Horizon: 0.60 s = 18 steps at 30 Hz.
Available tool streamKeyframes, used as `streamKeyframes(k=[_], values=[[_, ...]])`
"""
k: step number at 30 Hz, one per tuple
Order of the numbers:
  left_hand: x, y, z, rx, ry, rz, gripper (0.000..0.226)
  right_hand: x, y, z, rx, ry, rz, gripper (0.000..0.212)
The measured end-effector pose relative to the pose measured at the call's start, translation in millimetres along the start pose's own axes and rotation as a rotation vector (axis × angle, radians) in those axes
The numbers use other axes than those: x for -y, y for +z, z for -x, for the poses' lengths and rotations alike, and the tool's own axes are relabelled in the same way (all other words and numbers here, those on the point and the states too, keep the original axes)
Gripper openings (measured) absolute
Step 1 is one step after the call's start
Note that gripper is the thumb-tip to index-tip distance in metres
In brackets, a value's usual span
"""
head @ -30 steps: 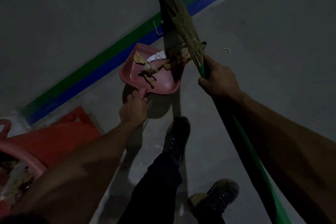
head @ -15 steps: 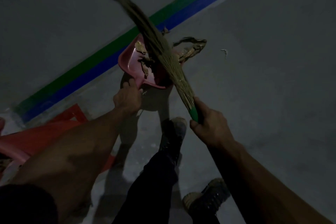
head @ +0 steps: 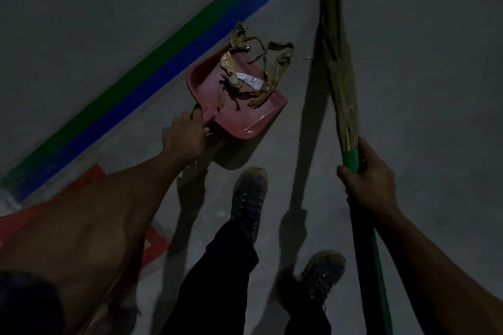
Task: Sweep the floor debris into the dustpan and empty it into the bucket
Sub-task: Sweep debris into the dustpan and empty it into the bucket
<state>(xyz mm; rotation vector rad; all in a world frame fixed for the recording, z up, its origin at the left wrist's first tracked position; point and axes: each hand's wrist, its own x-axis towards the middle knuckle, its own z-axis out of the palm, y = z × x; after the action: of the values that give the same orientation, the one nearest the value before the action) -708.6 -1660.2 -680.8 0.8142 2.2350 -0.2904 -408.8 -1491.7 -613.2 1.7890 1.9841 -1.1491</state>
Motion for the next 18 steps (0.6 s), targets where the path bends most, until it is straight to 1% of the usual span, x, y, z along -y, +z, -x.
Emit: streamKeyframes(k=[2,4,9,12,15,18], values=[[-4,-1,-3,0.006,-0.006,0.013,0.04,-9,-1,-2,0.004,0.047,0.007,0.077],[-5,0,-5,0.006,-0.006,0.019,0.04,-10,7,-3,0.039,0.048,0.02,0.077],[-8,4,-3,0.008,-0.013,0.026,0.041,7,46,1,0.161,-0.071,0.093,0.078],[-11,5,0,0.017,-0.028,0.043,0.043,14,61,13,0.208,-0.137,0.115,0.079],[-13,4,3,0.018,-0.054,0.09,0.042,14,57,26,0.205,-0.2,0.106,0.078],[-12,6,11,0.012,-0.1,0.159,0.039,17,39,25,0.144,-0.252,0.121,0.078]])
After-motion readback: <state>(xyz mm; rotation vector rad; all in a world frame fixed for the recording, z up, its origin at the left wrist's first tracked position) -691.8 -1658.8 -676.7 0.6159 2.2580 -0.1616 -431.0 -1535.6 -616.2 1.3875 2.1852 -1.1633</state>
